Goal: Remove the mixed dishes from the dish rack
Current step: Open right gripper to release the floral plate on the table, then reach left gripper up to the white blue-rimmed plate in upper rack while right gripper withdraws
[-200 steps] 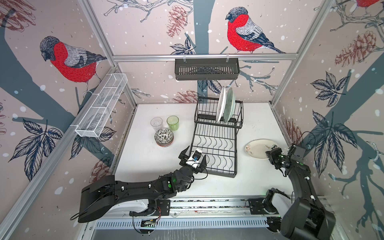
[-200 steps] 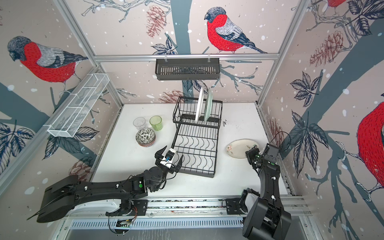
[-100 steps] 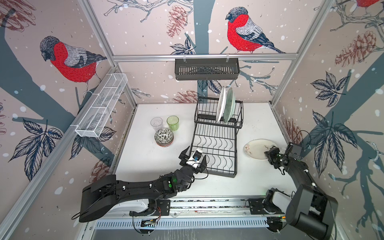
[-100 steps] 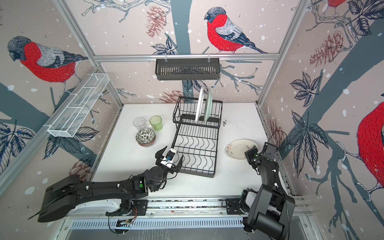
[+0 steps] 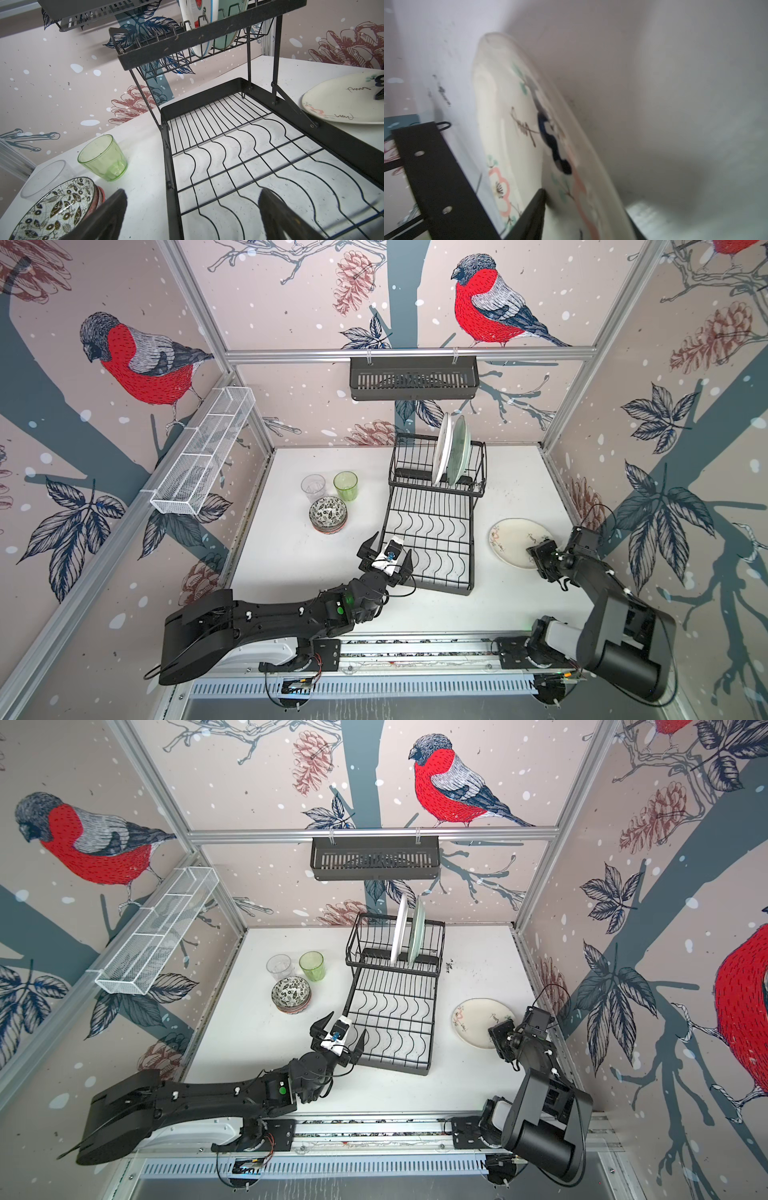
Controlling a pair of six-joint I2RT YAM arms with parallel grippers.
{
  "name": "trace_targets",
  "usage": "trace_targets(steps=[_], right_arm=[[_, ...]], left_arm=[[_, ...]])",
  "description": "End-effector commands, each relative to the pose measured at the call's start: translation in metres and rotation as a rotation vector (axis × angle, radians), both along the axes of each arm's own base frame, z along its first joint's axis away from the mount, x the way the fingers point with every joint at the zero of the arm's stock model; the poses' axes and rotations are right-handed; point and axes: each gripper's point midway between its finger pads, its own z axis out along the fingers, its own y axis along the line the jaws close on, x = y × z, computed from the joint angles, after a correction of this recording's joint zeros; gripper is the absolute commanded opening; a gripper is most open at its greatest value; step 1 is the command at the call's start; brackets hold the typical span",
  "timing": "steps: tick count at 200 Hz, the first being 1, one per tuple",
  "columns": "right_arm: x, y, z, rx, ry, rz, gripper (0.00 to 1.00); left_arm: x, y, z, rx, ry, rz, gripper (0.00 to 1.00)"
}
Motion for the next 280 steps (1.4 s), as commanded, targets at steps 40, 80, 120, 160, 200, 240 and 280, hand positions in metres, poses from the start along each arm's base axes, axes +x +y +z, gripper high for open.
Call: trace_targets(steps=[40, 80, 120, 160, 200, 240, 280], right_arm=[[-0.007, -0.010, 0.013, -0.114, 0.031, 0.004, 0.92], [-0.001, -0.002, 0.029, -0.189, -0.021, 0.077, 1.00], [0.022, 0.021, 0.066, -0.362, -0.100, 0.213, 1.00], [0.028, 0.039, 0.088, -0.401, -0.180, 0.260, 1.00], [0.027, 0.059, 0.103, -0.384, -0.279, 0.314, 1.00], [0.032, 0.098, 0.146, -0.340, -0.463, 0.446, 1.00], [0.031, 0.128, 0.181, -0.322, -0.551, 0.584, 1.00]], left_arm=[[0.001, -0.003, 0.009, -0.067, -0.002, -0.010, 0.98], [0.001, -0.003, 0.011, -0.078, -0.001, -0.014, 0.98], [-0.004, -0.005, 0.025, -0.161, 0.010, -0.051, 0.98], [-0.011, -0.005, 0.038, -0.234, 0.018, -0.098, 0.98], [-0.014, -0.007, 0.060, -0.290, -0.001, -0.127, 0.98], [-0.016, -0.033, 0.102, -0.333, 0.059, -0.200, 0.98], [-0.012, -0.064, 0.147, -0.347, 0.132, -0.235, 0.96]])
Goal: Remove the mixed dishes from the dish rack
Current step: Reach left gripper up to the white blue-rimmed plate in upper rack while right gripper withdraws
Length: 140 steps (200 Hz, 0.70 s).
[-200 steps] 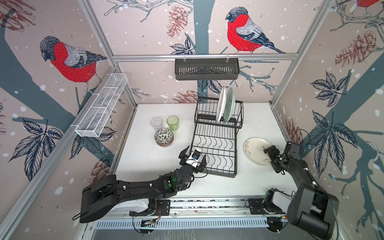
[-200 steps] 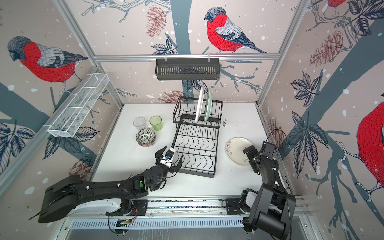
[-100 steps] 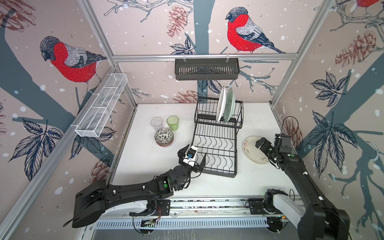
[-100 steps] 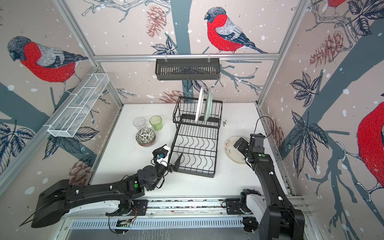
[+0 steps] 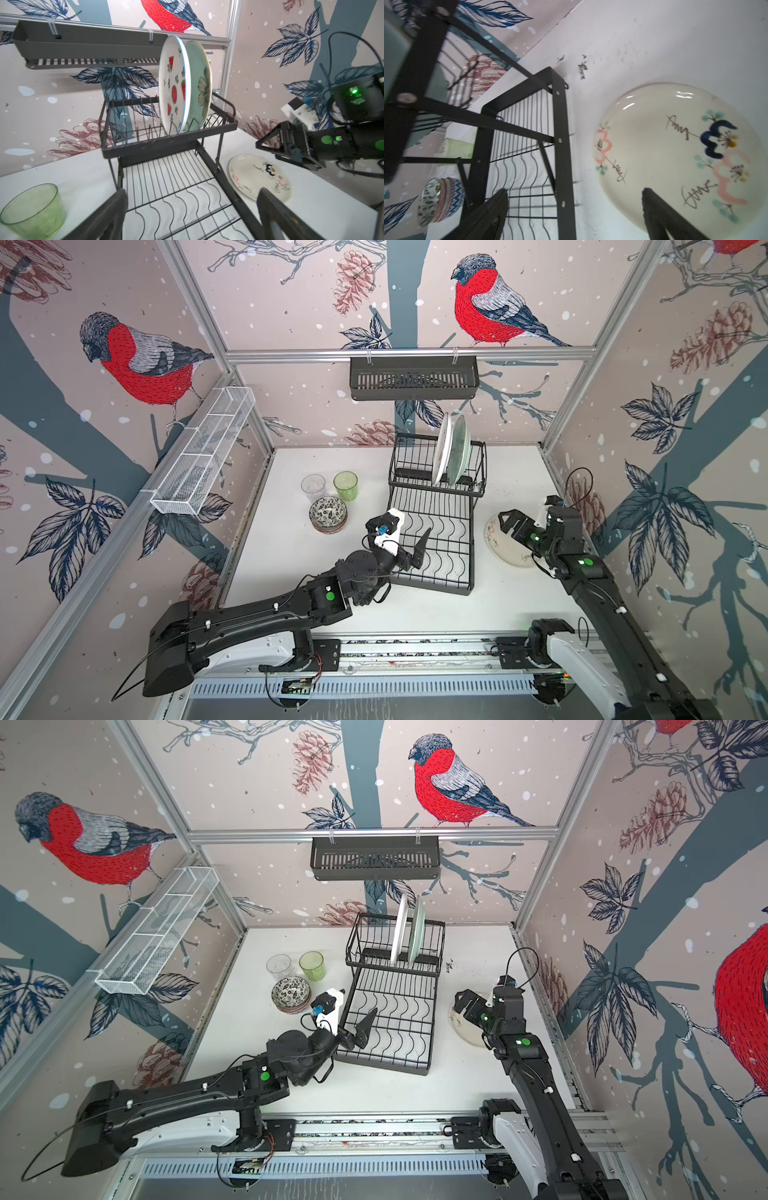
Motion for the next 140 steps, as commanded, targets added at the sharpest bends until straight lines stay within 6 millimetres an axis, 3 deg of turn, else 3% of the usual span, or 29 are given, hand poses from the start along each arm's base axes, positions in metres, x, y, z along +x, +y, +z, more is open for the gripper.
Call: trace_targets(steps=[1, 33, 38, 43, 58, 76, 140], right_arm=[[0.000, 0.018, 0.020, 0.007, -0.055, 0.099, 1.00], [-0.007, 0.032, 0.032, 0.020, -0.098, 0.172, 0.99], [-0.008, 0.033, 0.033, 0.021, -0.105, 0.182, 0.99], [-0.009, 0.034, 0.034, 0.021, -0.112, 0.191, 1.00], [-0.010, 0.037, 0.036, 0.022, -0.132, 0.210, 0.99], [-0.010, 0.037, 0.037, 0.025, -0.151, 0.208, 1.00], [-0.017, 0.030, 0.055, -0.004, -0.242, 0.187, 1.00]], left_arm=[[-0.001, -0.016, 0.000, 0.037, 0.080, -0.040, 0.96], [0.012, -0.036, 0.026, -0.031, 0.142, -0.087, 0.85], [0.015, -0.040, 0.020, -0.026, 0.166, -0.105, 0.83], [0.018, -0.044, 0.031, -0.048, 0.172, -0.123, 0.83], [0.029, -0.051, 0.036, -0.052, 0.209, -0.151, 0.81], [0.043, -0.056, 0.039, -0.056, 0.232, -0.161, 0.70], [0.086, -0.070, 0.035, -0.039, 0.252, -0.165, 0.69]])
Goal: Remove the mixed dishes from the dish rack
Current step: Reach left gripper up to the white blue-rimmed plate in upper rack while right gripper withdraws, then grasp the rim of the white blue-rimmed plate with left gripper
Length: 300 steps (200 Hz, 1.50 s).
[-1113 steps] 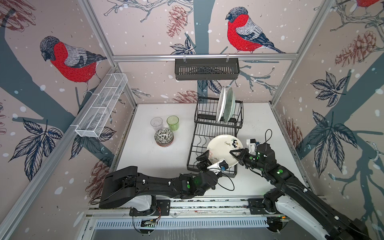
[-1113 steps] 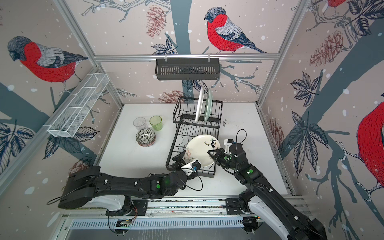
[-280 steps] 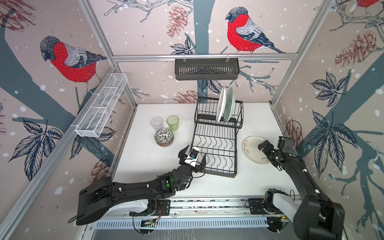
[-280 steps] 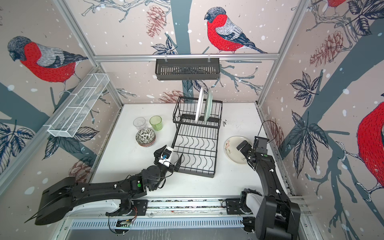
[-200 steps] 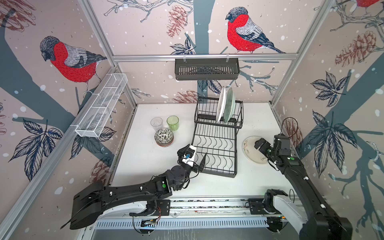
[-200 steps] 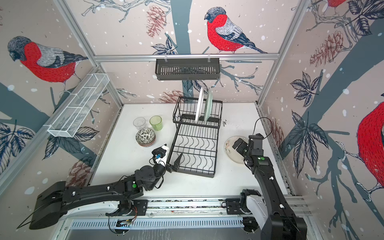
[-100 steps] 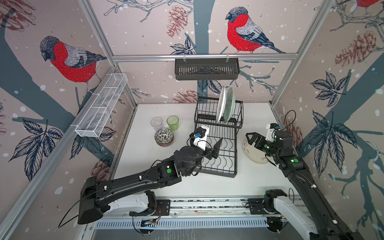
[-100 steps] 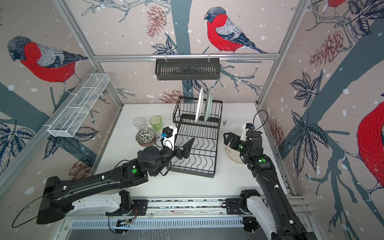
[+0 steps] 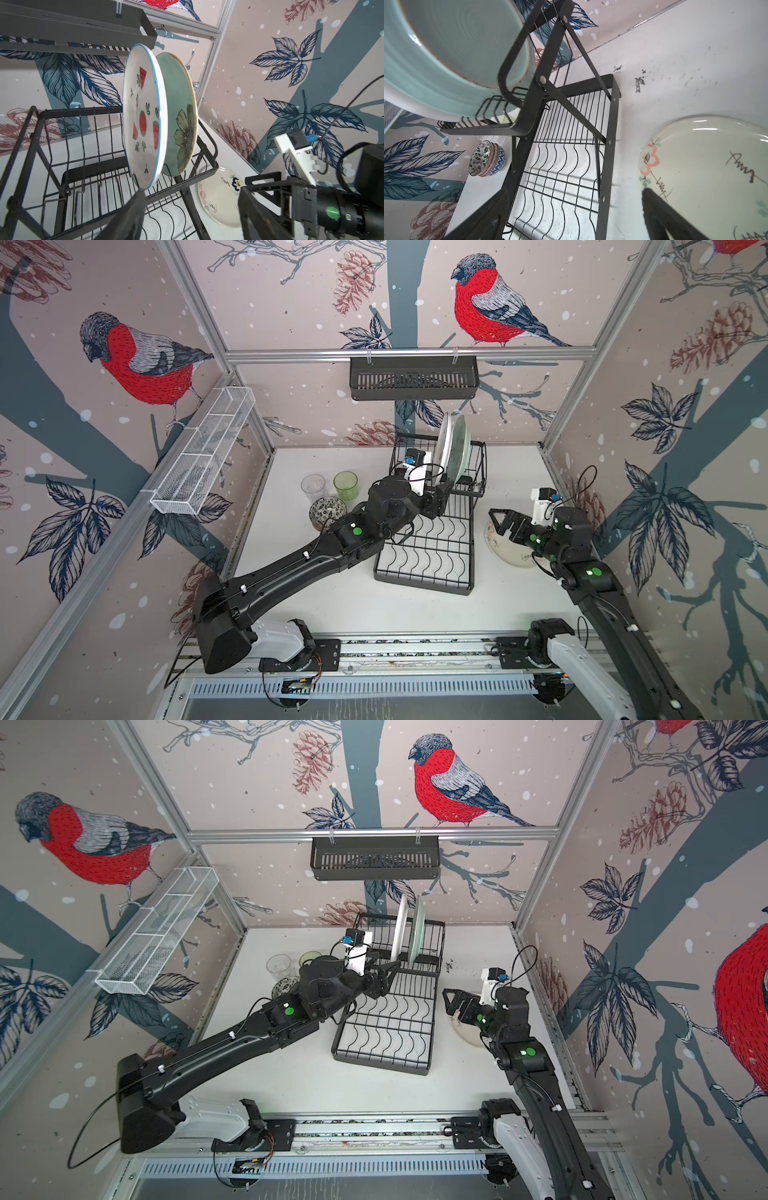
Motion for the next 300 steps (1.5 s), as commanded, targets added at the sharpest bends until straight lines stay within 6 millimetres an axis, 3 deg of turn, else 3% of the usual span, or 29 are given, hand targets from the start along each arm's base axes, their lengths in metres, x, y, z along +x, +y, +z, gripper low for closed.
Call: trace_targets(steps=[1, 24, 99, 300], right_arm=[[0.002, -0.002, 0.012, -0.011, -0.072, -0.008, 1.00], [0.000, -0.001, 0.014, 0.003, -0.097, -0.005, 1.00], [0.000, 0.005, 0.008, 0.034, -0.091, 0.023, 0.99], [0.007, 0.012, -0.004, 0.075, -0.052, 0.042, 1.00]], left_arm=[[0.007, -0.008, -0.001, -0.001, 0.009, -0.028, 0.69], [0.022, -0.012, -0.007, 0.002, 0.021, -0.010, 0.62], [0.057, -0.009, -0.017, 0.039, 0.007, 0.112, 0.60], [0.114, -0.001, -0.030, 0.135, -0.020, 0.278, 0.44]])
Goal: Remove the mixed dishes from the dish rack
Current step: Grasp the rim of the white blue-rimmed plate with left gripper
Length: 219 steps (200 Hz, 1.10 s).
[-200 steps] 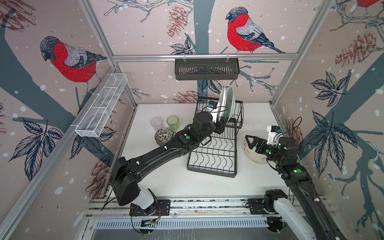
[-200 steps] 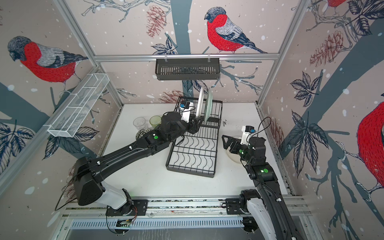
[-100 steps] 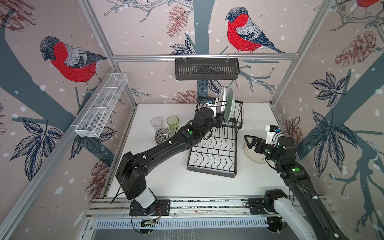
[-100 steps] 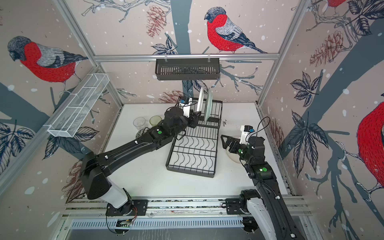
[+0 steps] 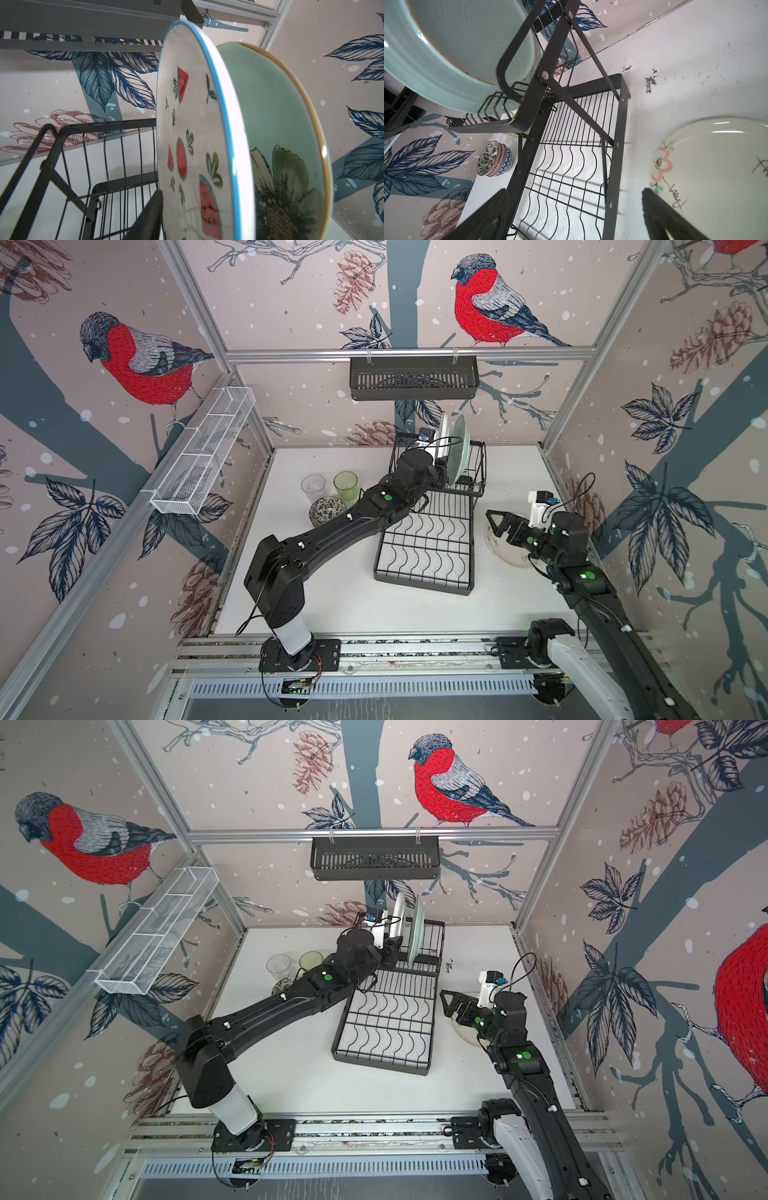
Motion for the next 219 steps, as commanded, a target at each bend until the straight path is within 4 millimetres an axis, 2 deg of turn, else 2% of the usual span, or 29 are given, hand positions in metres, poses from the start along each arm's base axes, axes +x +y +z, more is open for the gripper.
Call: trace_targets(steps=[1, 16, 77, 187, 199, 219], right_arm=[[0.003, 0.004, 0.009, 0.026, -0.033, 0.014, 1.00], [0.004, 0.004, 0.007, 0.026, -0.026, 0.013, 1.00], [0.007, 0.007, 0.005, 0.039, -0.016, 0.022, 1.00], [0.010, 0.007, 0.003, 0.044, -0.003, 0.020, 1.00], [0.010, 0.007, 0.002, 0.042, -0.002, 0.017, 0.99], [0.010, 0.006, 0.002, 0.042, -0.003, 0.013, 0.99]], left_arm=[[0.008, 0.009, 0.005, 0.027, -0.027, 0.057, 0.44], [0.012, 0.011, 0.003, 0.041, -0.028, 0.081, 0.39], [0.020, 0.016, -0.003, 0.066, -0.031, 0.117, 0.38], [0.020, 0.008, 0.025, 0.032, -0.092, 0.068, 0.36], [0.020, 0.006, 0.025, 0.035, -0.093, 0.062, 0.30], [0.020, 0.004, 0.026, 0.030, -0.098, 0.052, 0.29]])
